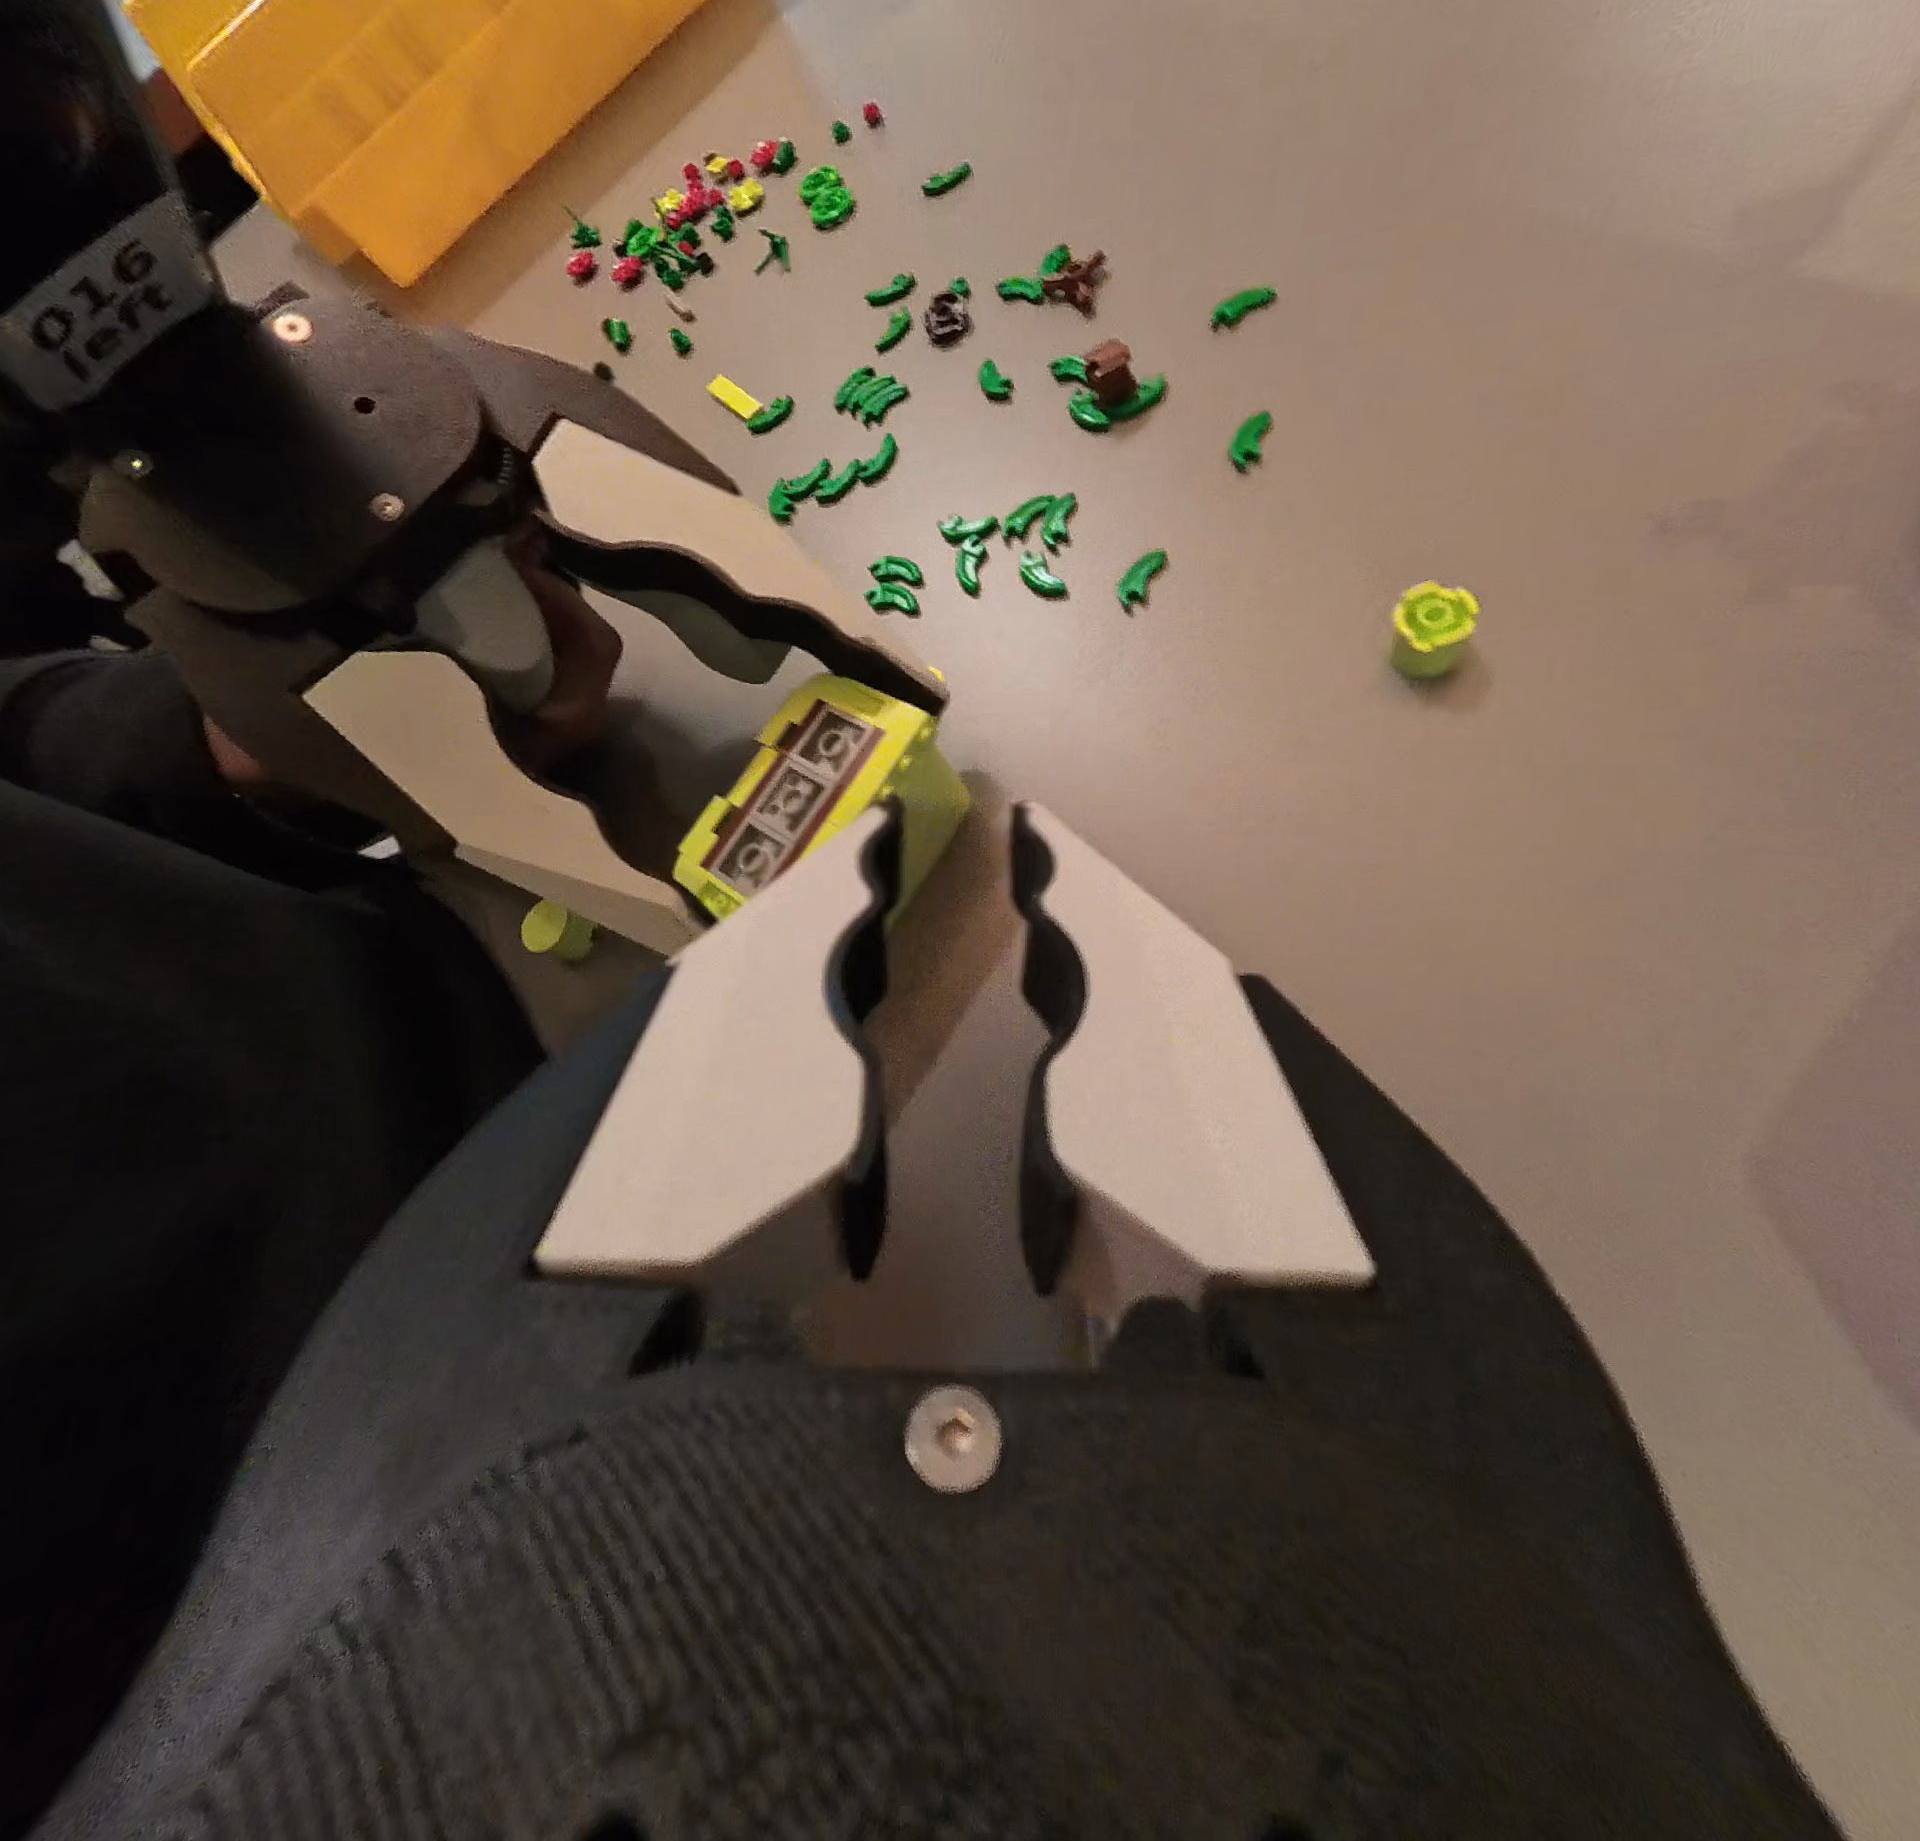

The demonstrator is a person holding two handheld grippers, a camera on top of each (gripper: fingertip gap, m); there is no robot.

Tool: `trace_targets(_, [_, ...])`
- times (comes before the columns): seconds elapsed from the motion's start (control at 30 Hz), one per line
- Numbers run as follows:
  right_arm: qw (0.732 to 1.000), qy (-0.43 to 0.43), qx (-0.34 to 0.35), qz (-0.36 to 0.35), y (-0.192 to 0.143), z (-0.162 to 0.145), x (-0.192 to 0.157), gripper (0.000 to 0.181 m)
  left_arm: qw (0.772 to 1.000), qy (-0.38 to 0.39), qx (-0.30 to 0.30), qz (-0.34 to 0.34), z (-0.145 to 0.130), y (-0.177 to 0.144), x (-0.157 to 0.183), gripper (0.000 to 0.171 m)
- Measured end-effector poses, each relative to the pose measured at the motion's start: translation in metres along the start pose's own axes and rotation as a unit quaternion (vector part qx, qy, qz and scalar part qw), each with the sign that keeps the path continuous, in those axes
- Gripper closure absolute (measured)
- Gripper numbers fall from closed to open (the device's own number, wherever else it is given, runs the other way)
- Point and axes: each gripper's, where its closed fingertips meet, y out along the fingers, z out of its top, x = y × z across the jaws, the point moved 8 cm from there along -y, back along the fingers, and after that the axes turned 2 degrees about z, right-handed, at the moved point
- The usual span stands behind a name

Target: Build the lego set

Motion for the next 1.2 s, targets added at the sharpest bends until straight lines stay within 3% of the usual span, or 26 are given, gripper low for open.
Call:
trace_targets(0.1, [0.998,-0.06,0.035,-0.006,0.003,0.003,-0.008,0.144,1.0,0.004,-0.001,-0.007,0.0,-0.001,0.0,0.099])
trace_targets(0.17, [0.988,-0.126,0.073,-0.042,-0.001,0.004,-0.012,0.145,1.0,0.009,-0.002,-0.013,-0.001,-0.002,0.0,0.099])
trace_targets(0.3, [0.939,-0.258,0.167,-0.152,-0.014,0.004,-0.018,0.138,0.999,0.021,-0.004,-0.038,-0.002,-0.003,0.001,0.099])
trace_targets(0.37, [0.92,-0.305,0.182,-0.164,-0.015,0.0,-0.023,0.134,0.998,0.031,-0.006,-0.056,-0.002,-0.004,0.002,0.099])
trace_targets(0.57, [0.953,-0.271,0.137,-0.011,-0.009,-0.02,-0.029,0.126,0.991,0.064,-0.015,-0.114,-0.004,-0.007,0.001,0.099])
trace_targets(0.73, [0.955,-0.264,0.104,0.092,-0.009,-0.025,-0.03,0.129,0.984,0.083,-0.02,-0.154,-0.004,-0.008,-0.002,0.1])
trace_targets(0.97, [0.958,-0.251,0.038,0.137,0.003,-0.027,-0.029,0.143,0.982,0.092,-0.021,-0.162,-0.004,-0.008,-0.003,0.1])
trace_targets(1.2, [0.942,-0.314,0.029,0.114,0.009,-0.028,-0.028,0.15,0.982,0.091,-0.021,-0.162,-0.004,-0.008,-0.003,0.1])
